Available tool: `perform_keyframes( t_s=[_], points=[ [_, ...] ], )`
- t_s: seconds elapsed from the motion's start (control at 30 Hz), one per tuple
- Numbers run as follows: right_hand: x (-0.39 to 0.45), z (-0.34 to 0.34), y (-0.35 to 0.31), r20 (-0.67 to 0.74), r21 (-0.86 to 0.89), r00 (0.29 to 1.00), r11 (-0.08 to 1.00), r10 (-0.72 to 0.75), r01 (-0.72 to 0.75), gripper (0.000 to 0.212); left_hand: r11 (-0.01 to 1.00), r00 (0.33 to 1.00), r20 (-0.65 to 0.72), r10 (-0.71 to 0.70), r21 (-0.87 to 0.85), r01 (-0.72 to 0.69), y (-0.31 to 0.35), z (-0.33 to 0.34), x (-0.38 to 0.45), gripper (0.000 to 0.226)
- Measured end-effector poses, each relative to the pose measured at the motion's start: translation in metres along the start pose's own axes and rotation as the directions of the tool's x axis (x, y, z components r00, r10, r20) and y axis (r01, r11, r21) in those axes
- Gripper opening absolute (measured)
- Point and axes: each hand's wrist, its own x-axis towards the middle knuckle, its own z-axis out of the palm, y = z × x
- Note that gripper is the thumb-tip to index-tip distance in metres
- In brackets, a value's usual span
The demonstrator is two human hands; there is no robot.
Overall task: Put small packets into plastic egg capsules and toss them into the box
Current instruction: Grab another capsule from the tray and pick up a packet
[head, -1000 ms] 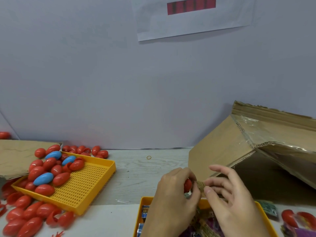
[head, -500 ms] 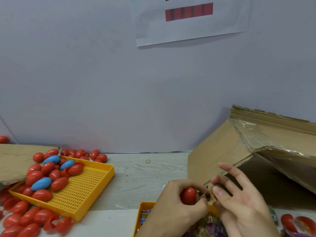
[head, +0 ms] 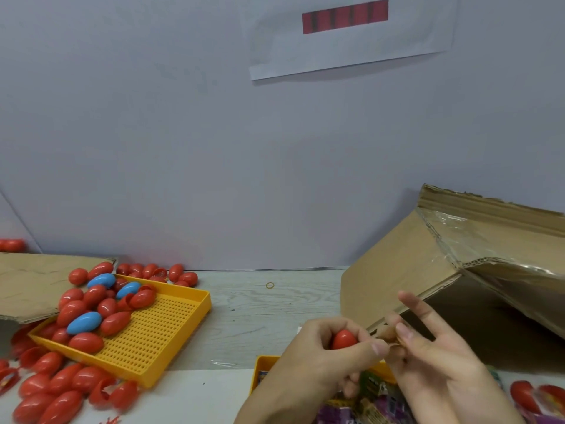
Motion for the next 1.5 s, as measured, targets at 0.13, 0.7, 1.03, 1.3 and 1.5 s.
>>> perform_keyframes(
  t_s=[0.13, 0.7, 1.03, 1.3, 1.5],
  points=[
    [-0.001, 0.004, -0.002, -0.007, 0.032, 1.000, 0.999, 0.021, -0.021, 0.036, 0.982, 0.998, 0.034, 0.061, -0.178, -0.054, 0.001, 0.002, 0.000, 0.024],
    [-0.003, 0.004, -0.002, -0.091, -0.108, 0.994, 0.992, 0.055, -0.065, 0.036, 0.933, 0.974, -0.224, 0.022, -0.345, -0.100, -0.001, -0.002, 0.006, 0.014],
    [-0.015, 0.007, 0.003, 0.000, -0.769, 0.978, 0.626, -0.207, 0.132, 0.044, 0.965, 0.914, -0.406, 0.004, -0.237, -0.109, -0.003, -0.006, 0.009, 0.021],
    [-0.014, 0.006, 0.010, 0.061, -0.858, 0.970, 0.484, -0.236, 0.172, 0.044, 0.966, 0.933, -0.358, 0.037, -0.228, -0.125, -0.002, -0.005, 0.008, 0.013],
    [-0.017, 0.006, 0.015, 0.249, -0.935, 0.906, 0.158, -0.343, 0.317, 0.036, 0.982, 0.927, -0.373, 0.035, -0.158, -0.101, -0.002, -0.005, 0.005, 0.014]
  ],
)
